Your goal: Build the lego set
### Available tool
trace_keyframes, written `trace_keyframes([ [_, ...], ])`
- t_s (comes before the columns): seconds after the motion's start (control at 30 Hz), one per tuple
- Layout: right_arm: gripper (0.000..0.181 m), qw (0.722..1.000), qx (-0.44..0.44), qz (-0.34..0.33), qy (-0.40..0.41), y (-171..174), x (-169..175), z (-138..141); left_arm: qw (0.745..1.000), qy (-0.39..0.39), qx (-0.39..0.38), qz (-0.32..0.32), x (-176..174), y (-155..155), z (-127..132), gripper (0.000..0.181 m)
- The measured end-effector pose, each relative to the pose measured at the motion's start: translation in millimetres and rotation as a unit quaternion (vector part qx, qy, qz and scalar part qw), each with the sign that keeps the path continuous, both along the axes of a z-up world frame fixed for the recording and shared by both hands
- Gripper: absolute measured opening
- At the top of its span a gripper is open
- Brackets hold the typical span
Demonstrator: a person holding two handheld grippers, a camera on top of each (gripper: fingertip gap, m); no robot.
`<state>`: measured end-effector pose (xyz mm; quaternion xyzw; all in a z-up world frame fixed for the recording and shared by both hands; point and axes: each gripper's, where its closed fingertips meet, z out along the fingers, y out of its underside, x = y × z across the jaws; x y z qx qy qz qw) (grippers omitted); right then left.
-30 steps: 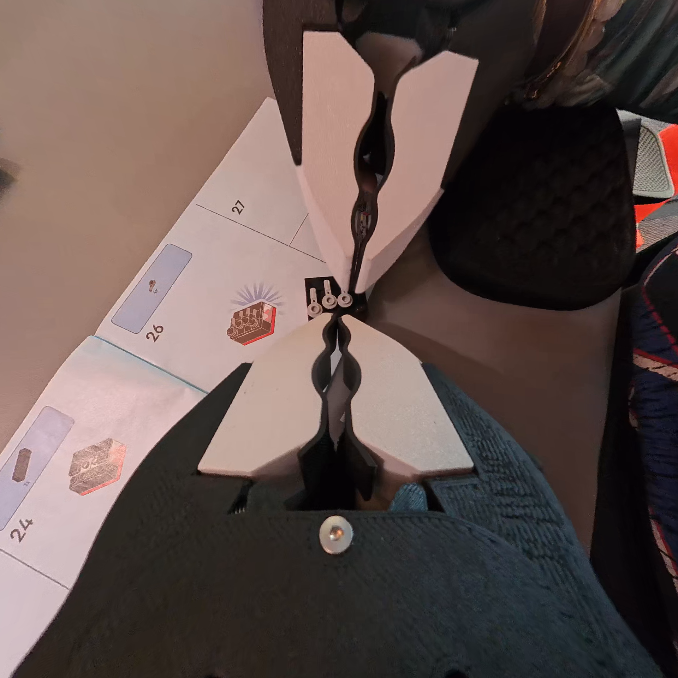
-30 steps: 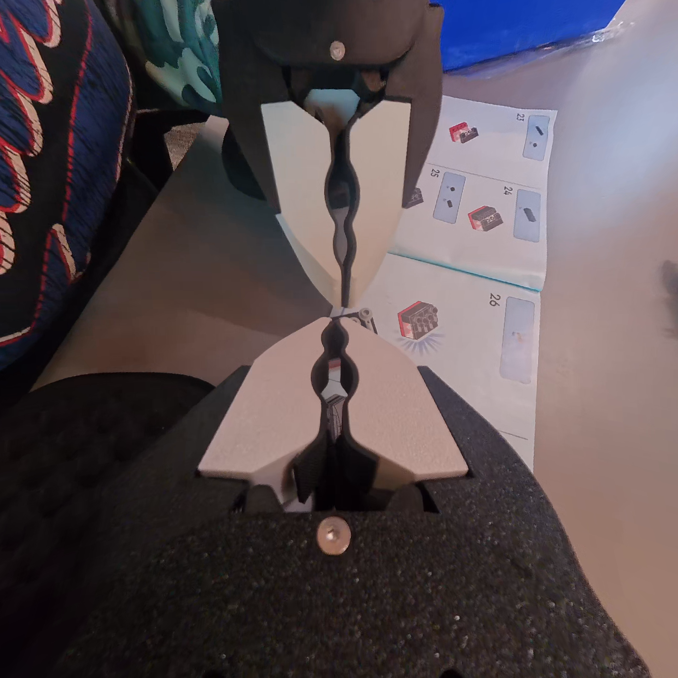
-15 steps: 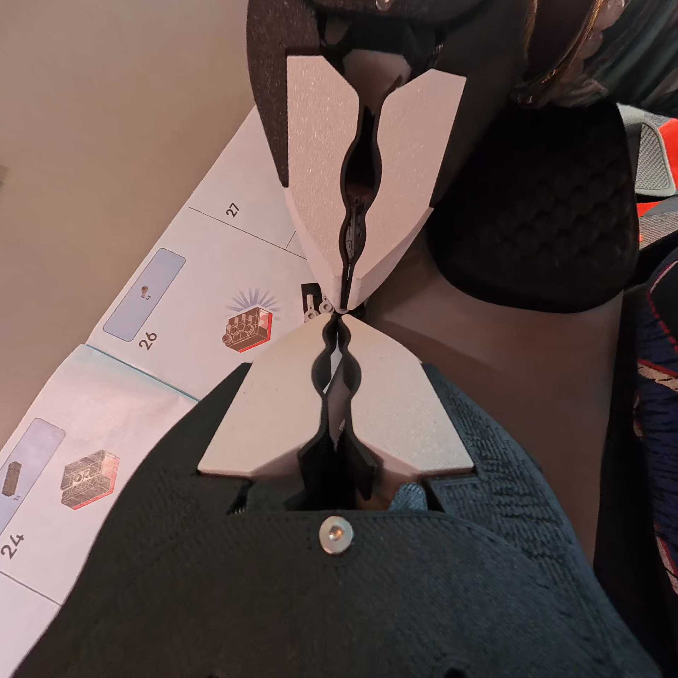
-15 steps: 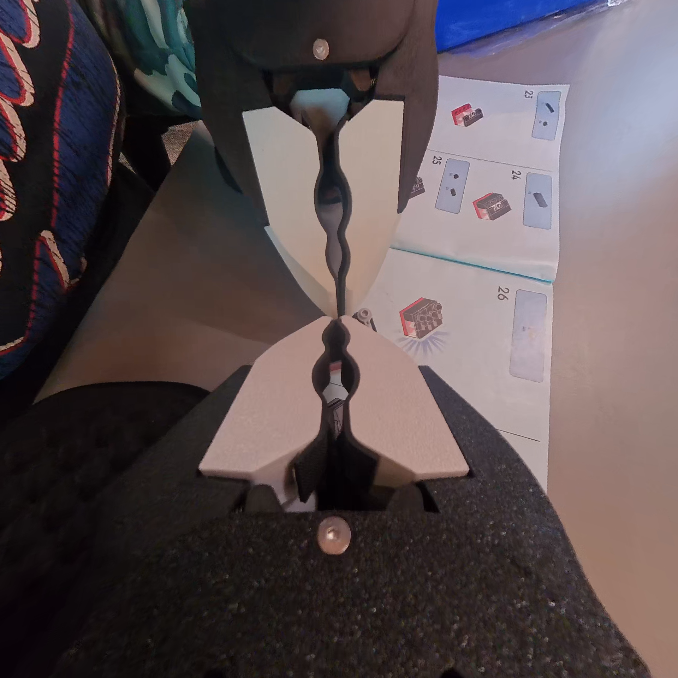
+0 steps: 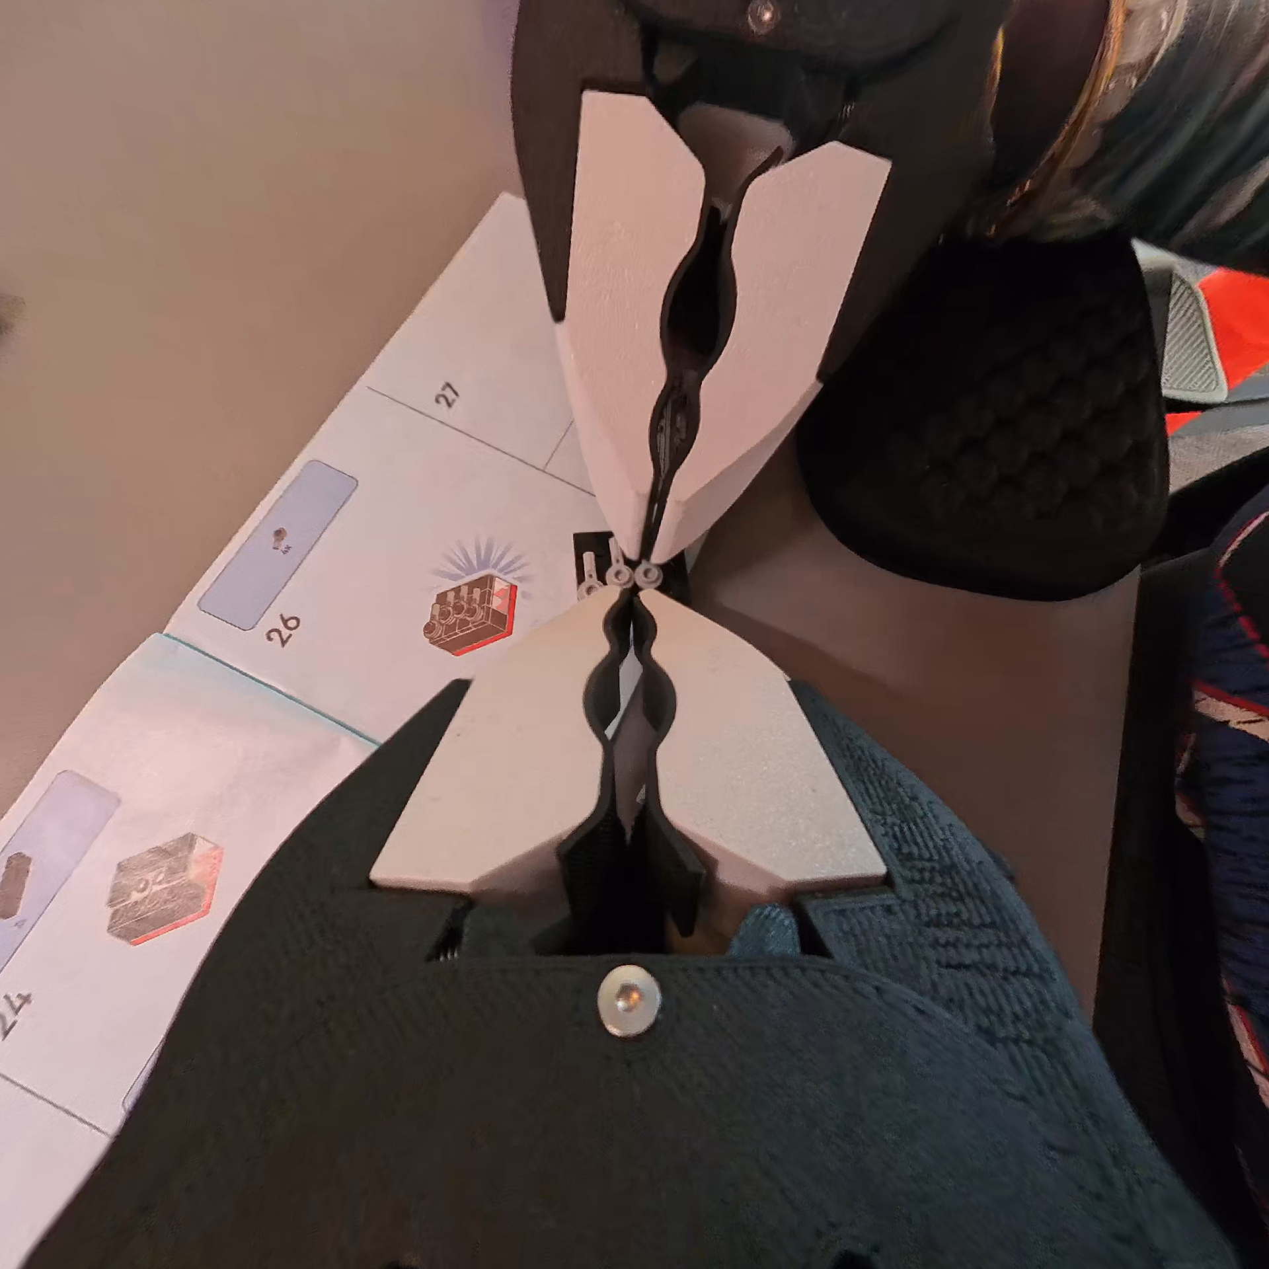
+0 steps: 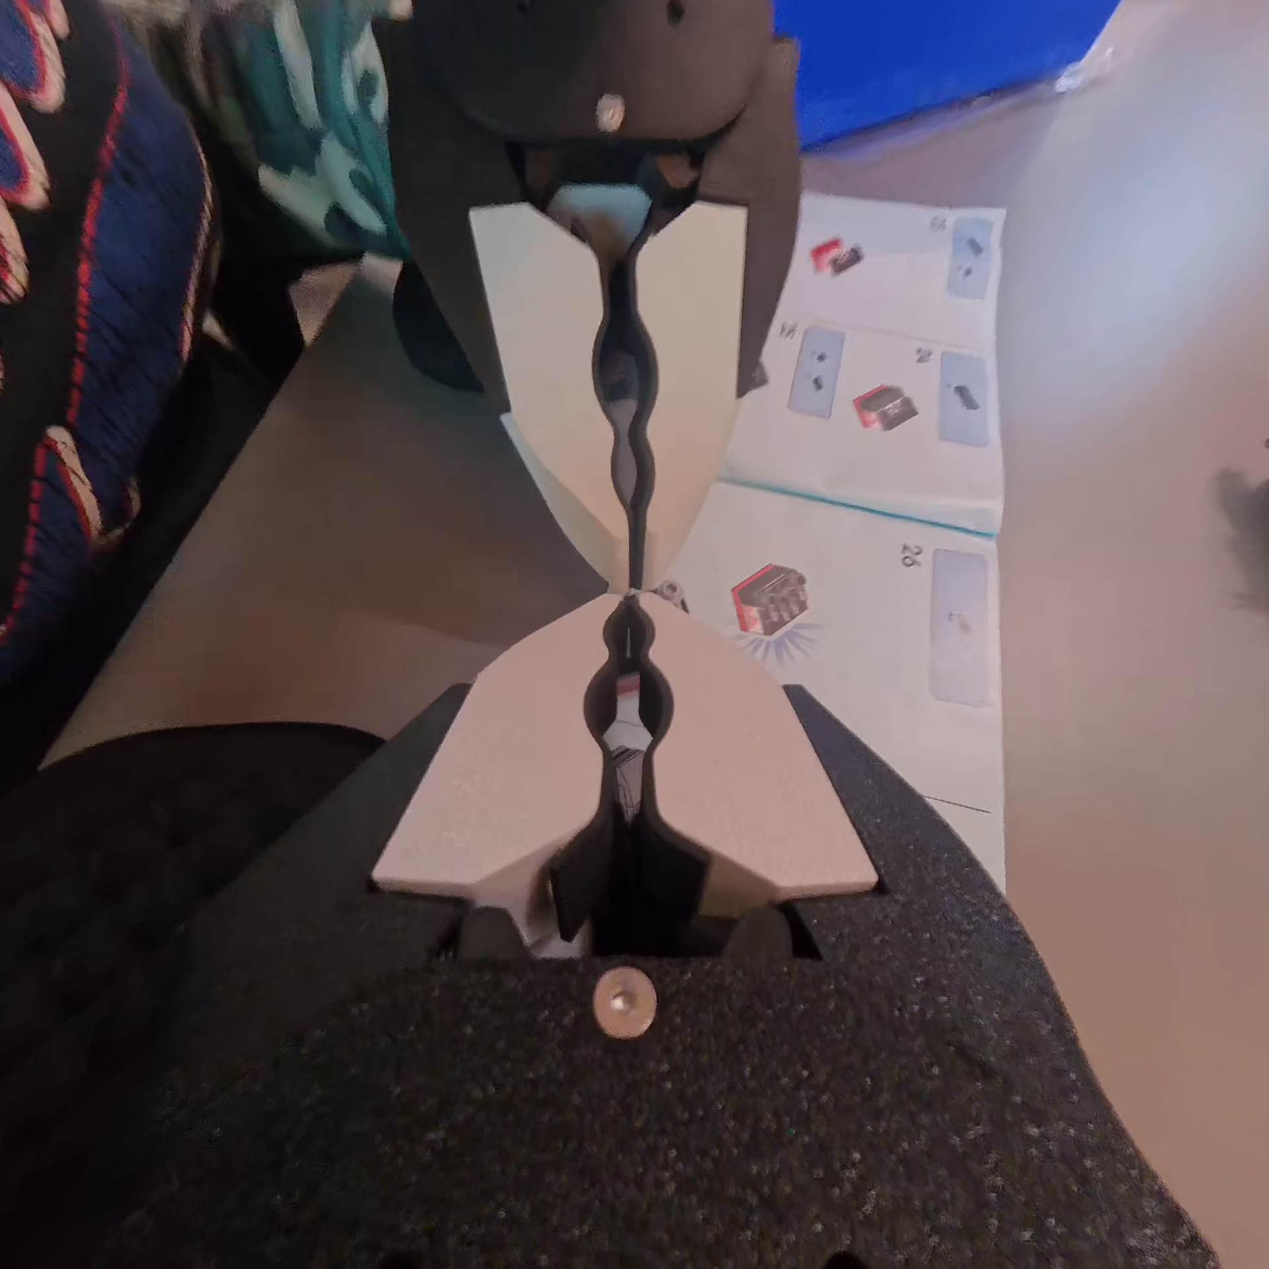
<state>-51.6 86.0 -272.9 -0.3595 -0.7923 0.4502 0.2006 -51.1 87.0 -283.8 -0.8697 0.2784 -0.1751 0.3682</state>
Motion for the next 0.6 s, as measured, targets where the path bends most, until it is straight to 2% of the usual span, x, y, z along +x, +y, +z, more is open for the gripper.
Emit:
trace_keyframes([
  [0.17, 0.000, 1.000, 0.001, -0.018, 0.015, 5.2, -3.9, 4.8, 0.999, -0.018, 0.027, 0.036, -8.2, 6.9, 9.2, 0.000],
  [0.37, 0.000, 1.000, 0.009, -0.013, -0.005, 1.7, -6.8, -4.0, 0.999, 0.010, 0.024, 0.031, -7.3, 10.8, 3.5, 0.000],
  [0.6, 0.000, 1.000, 0.019, -0.015, -0.011, 4.2, -6.3, -8.0, 1.000, -0.003, 0.003, 0.026, -5.3, 10.9, 0.6, 0.000],
])
